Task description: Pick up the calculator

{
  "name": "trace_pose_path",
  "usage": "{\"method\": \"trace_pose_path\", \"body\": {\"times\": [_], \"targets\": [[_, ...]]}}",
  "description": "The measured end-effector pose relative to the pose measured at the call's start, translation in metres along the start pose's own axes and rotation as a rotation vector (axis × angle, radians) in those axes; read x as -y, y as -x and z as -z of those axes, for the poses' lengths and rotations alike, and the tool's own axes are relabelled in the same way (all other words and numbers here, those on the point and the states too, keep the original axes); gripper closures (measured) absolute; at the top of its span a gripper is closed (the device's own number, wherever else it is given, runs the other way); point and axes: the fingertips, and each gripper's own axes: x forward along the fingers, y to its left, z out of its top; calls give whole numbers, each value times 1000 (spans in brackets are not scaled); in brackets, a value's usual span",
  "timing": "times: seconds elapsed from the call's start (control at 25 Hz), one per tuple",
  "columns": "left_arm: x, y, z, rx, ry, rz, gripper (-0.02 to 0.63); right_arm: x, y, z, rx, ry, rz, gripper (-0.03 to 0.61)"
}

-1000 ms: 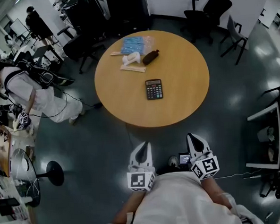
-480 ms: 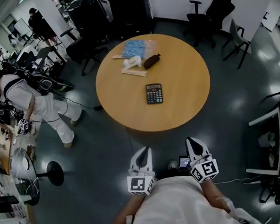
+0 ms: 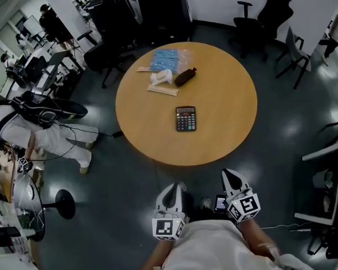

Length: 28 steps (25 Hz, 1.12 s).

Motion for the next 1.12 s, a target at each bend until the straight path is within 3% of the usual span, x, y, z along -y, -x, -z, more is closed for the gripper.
{"method": "trace_pose_path", "body": {"times": [0.64,0.88,1.12], "targets": [[-86,-178,-68,44,-41,159,609,82,-178,-27,-37,15,55,563],[-103,-216,-74,30,-19,155,609,114,-249,-9,-127,32,-21,561],[-115,-247,-62,4,13,122,609,145,-326,50,-311,52,-127,558]]}}
